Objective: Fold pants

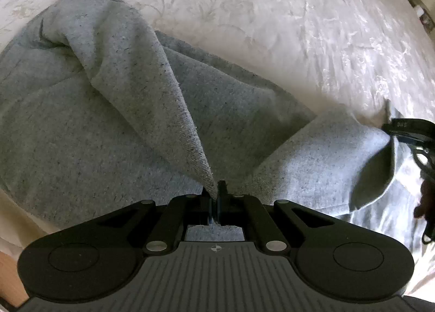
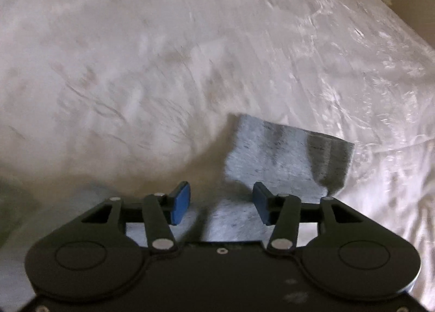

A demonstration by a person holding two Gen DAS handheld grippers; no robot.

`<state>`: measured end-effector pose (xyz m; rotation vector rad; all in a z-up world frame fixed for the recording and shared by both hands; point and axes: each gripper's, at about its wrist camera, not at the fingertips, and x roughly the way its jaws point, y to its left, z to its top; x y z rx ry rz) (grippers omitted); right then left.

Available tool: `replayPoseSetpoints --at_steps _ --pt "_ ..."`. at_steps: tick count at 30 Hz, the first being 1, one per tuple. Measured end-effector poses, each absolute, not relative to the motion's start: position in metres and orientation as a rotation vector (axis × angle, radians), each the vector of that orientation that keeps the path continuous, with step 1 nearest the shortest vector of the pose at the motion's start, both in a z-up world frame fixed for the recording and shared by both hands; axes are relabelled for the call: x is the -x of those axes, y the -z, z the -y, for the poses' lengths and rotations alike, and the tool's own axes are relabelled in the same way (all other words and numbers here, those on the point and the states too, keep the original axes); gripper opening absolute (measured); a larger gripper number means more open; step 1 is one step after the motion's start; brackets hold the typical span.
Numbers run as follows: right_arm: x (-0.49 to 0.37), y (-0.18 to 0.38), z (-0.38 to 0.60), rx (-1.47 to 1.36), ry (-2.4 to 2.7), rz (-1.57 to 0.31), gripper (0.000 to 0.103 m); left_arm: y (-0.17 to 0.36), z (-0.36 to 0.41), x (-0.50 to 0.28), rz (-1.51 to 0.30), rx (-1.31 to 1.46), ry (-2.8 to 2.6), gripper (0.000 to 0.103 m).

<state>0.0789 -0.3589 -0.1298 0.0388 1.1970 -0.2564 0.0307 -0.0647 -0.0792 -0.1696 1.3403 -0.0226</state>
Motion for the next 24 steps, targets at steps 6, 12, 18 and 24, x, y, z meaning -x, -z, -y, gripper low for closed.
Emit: replayPoseSetpoints --at_steps 6,12,18,24 --pt "-0.051 0.077 0.402 -0.185 0.326 -1.039 0.004 0.047 0.058 -0.016 -1.211 0.092 0.079 0.003" --pt "0.066 0.028 0.461 -0.436 0.507 -0.880 0.004 0.035 0.053 0.002 -1.173 0.041 0.180 0.003" --pt "0.144 0.099 0.467 -0.590 0.591 -1.032 0.004 0.079 0.050 0.012 -1.323 0.012 0.202 0.003" --pt "0.179 0.128 0.460 -0.722 0.604 -1.008 0.014 0.086 0.051 0.012 -1.321 0.010 0.172 0.003"
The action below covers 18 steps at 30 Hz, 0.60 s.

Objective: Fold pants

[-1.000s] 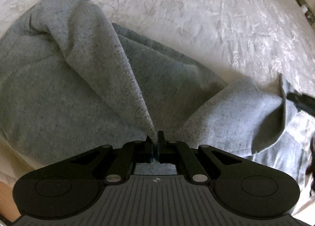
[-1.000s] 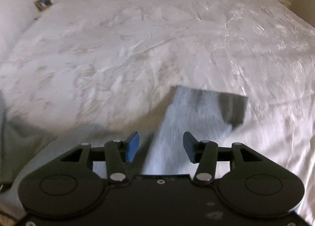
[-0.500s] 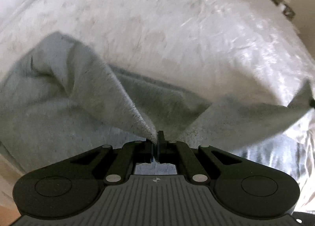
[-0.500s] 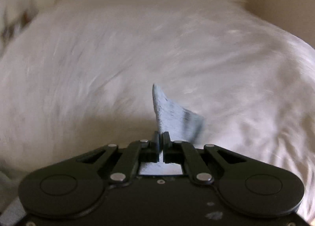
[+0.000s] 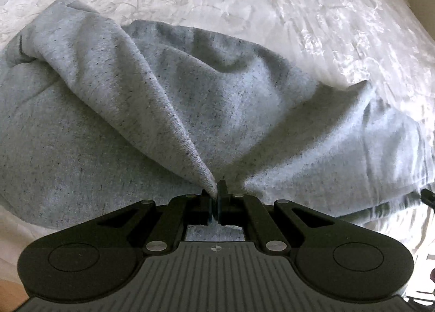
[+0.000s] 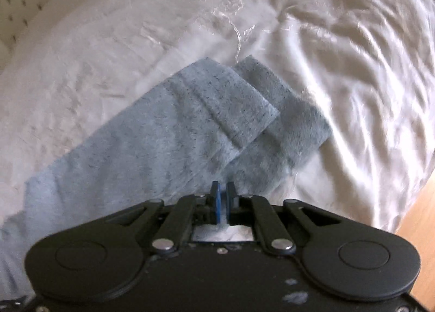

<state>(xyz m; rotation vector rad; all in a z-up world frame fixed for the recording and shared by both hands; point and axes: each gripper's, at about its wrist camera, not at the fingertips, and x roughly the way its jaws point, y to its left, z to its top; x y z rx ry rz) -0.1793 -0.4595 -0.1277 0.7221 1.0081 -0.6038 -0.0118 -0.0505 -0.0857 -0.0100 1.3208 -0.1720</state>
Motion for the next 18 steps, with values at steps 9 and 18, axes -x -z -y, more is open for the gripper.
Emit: replayPoseSetpoints --at_steps 9,18 --pt "0.183 0.124 0.499 -0.827 0.580 -0.878 0.046 0.092 0.062 0.018 -1.299 -0.012 0.087 0.003" --pt "0.162 0.155 0.529 -0.919 0.574 -0.940 0.045 0.084 0.066 0.033 -1.275 0.001 0.012 0.003"
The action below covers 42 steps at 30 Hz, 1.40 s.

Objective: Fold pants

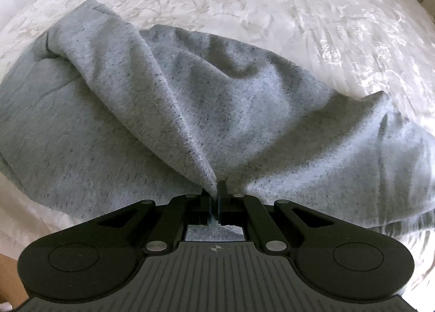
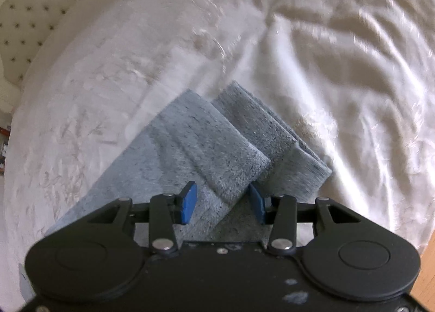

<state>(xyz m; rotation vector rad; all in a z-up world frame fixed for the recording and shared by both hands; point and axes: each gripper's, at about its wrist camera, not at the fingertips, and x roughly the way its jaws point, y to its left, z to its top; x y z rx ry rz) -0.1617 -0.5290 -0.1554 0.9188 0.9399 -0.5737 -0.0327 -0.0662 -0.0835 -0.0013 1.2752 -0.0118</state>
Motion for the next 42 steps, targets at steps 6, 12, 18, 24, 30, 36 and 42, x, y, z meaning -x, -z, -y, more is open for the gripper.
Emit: replayPoseSetpoints --at_steps 6,12,18,24,30,36,42 --pt "0.160 0.133 0.531 -0.874 0.551 -0.877 0.009 0.066 0.066 0.038 -1.235 0.033 -0.014 0.003" --pt "0.184 0.077 0.511 -0.541 0.520 -0.825 0.008 0.063 0.075 0.060 -1.215 0.016 0.027 0.004" --pt "0.191 0.130 0.522 -0.580 0.570 -1.022 0.008 0.086 0.085 0.059 -1.269 -0.009 -0.023 0.004" --pt "0.194 0.114 0.524 -0.545 0.539 -0.982 0.009 0.087 0.081 0.058 -1.286 0.009 -0.027 0.009" --pt "0.187 0.133 0.522 -0.557 0.517 -1.100 0.023 0.081 0.072 0.062 -1.269 0.034 -0.029 0.012" --pt "0.184 0.123 0.513 -0.509 0.500 -1.094 0.041 0.055 0.067 0.079 -1.211 0.017 0.024 0.013" --pt "0.188 0.112 0.511 -0.496 0.583 -1.064 0.047 0.044 0.049 0.089 -1.176 0.008 0.071 0.015"
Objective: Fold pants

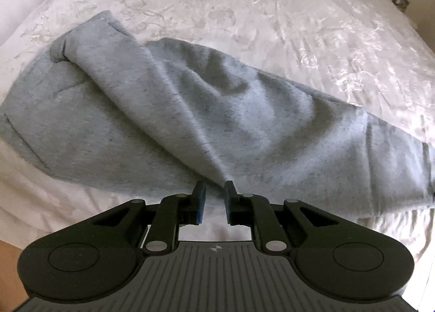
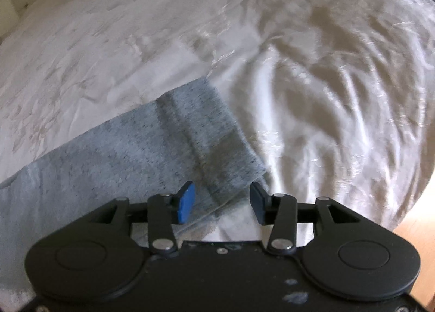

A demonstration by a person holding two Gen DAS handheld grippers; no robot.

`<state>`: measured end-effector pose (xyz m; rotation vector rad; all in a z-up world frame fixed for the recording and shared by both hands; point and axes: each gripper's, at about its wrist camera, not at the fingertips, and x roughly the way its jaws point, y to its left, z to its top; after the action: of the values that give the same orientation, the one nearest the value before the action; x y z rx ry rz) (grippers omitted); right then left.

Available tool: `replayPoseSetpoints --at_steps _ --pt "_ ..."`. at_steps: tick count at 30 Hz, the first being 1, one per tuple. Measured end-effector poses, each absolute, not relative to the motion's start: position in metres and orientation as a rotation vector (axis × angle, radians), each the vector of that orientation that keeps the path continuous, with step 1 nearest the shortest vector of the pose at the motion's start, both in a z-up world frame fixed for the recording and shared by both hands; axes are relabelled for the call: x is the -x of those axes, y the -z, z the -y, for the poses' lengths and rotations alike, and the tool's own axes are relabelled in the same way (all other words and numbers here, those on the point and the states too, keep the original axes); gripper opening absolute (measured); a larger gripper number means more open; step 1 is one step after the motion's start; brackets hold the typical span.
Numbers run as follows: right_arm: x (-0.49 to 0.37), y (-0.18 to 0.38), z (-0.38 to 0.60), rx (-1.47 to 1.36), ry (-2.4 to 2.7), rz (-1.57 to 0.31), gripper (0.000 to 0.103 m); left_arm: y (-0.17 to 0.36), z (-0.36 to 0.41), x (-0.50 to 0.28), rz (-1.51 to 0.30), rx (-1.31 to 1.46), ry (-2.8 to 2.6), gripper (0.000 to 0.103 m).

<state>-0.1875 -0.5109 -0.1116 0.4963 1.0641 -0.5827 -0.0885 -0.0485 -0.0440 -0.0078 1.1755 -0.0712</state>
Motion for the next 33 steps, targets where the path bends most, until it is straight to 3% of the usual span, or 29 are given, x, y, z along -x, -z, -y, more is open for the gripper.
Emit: replayPoseSetpoints --at_steps 10,23,27,32,33 --pt "0.182 0.059 0.461 -0.415 0.673 -0.888 0.048 0.044 -0.060 0.035 -1.166 -0.023 0.003 0.016" --pt "0.054 0.038 0.224 -0.465 0.132 -0.891 0.060 0.079 -0.191 -0.094 -1.223 -0.039 -0.019 0.019" --pt "0.007 0.039 0.158 -0.504 -0.066 -0.911 0.070 0.086 -0.202 -0.115 -1.233 -0.036 0.023 0.019" --pt "-0.049 0.046 0.086 -0.478 -0.278 -0.955 0.075 0.089 -0.219 -0.126 -1.245 -0.046 0.038 0.018" --pt "-0.061 0.050 0.075 -0.469 -0.311 -0.967 0.082 0.089 -0.222 -0.125 -1.244 -0.039 0.047 0.018"
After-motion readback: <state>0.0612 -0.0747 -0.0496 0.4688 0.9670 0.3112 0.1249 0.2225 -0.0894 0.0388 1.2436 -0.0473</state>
